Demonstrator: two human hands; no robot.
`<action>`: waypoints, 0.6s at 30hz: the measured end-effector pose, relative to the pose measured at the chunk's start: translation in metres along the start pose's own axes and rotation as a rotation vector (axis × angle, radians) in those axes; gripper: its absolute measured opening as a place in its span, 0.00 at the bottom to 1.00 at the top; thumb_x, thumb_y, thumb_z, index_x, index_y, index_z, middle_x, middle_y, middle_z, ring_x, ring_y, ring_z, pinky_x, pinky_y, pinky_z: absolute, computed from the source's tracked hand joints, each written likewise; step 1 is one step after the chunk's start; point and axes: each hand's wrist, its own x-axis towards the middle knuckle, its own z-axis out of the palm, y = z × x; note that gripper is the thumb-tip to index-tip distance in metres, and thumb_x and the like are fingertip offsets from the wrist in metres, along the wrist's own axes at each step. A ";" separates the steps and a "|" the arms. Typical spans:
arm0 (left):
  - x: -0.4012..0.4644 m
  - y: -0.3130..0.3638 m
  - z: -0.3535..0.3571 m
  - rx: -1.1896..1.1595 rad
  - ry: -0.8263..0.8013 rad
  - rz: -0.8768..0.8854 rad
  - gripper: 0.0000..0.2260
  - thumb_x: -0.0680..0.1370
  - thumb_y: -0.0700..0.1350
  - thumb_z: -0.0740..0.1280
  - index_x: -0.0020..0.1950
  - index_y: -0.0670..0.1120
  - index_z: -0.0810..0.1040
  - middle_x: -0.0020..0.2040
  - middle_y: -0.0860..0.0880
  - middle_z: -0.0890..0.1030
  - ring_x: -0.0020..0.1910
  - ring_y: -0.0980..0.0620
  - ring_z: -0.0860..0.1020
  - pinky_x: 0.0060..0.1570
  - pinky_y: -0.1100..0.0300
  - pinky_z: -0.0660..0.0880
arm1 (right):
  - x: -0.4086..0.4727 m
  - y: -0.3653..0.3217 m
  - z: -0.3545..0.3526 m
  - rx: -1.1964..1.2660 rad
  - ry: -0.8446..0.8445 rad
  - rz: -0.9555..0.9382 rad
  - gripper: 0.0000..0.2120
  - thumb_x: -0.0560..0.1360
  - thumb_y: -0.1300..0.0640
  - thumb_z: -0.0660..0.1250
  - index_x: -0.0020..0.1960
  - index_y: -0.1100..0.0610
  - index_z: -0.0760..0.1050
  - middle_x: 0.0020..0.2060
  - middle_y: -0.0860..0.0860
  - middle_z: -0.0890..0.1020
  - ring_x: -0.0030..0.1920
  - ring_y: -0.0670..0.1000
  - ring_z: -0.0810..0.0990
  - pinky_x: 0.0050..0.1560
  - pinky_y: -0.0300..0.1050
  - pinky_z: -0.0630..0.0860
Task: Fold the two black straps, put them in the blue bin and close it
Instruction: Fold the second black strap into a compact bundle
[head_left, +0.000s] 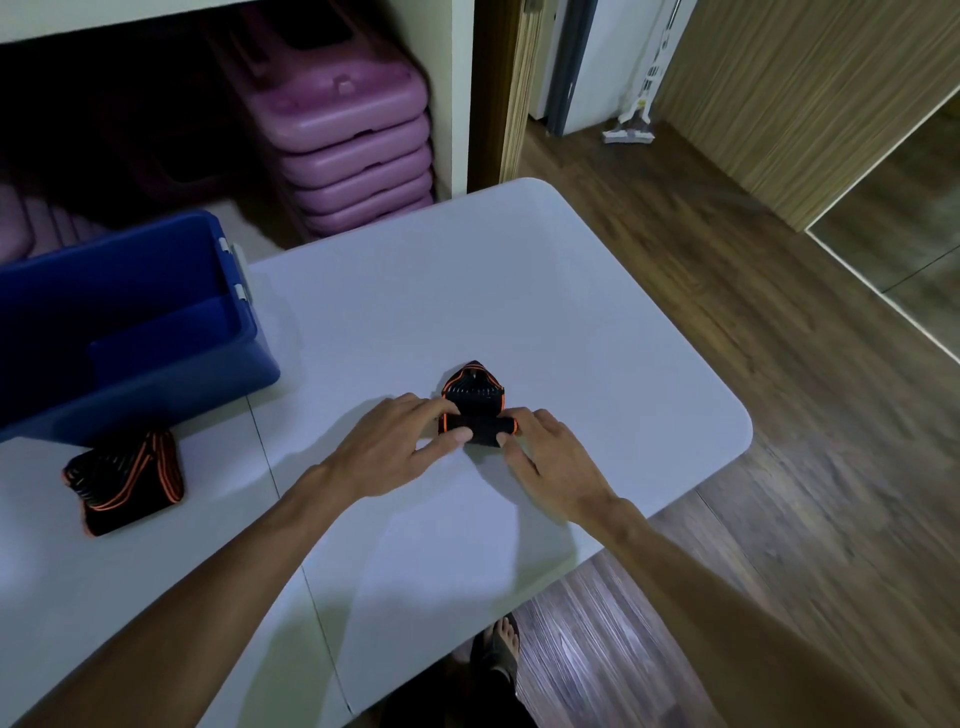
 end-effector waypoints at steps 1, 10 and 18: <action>0.000 -0.001 -0.001 0.013 -0.013 -0.031 0.21 0.75 0.67 0.55 0.58 0.55 0.72 0.42 0.54 0.77 0.43 0.53 0.74 0.44 0.58 0.69 | 0.003 -0.001 -0.001 0.043 -0.010 0.048 0.13 0.82 0.49 0.55 0.62 0.54 0.70 0.44 0.49 0.76 0.46 0.51 0.74 0.47 0.48 0.73; 0.035 -0.001 0.015 -0.389 0.091 -0.340 0.14 0.75 0.56 0.67 0.49 0.45 0.77 0.48 0.49 0.78 0.51 0.54 0.75 0.48 0.62 0.70 | 0.039 -0.002 0.004 0.311 0.056 0.289 0.12 0.79 0.51 0.63 0.59 0.56 0.72 0.55 0.50 0.75 0.52 0.49 0.76 0.50 0.43 0.75; 0.041 0.007 -0.002 -0.697 -0.007 -0.483 0.22 0.74 0.45 0.72 0.66 0.47 0.70 0.52 0.46 0.79 0.46 0.52 0.77 0.40 0.63 0.73 | 0.054 -0.009 -0.007 0.510 0.044 0.318 0.16 0.74 0.64 0.66 0.59 0.52 0.74 0.45 0.48 0.79 0.35 0.44 0.75 0.37 0.28 0.71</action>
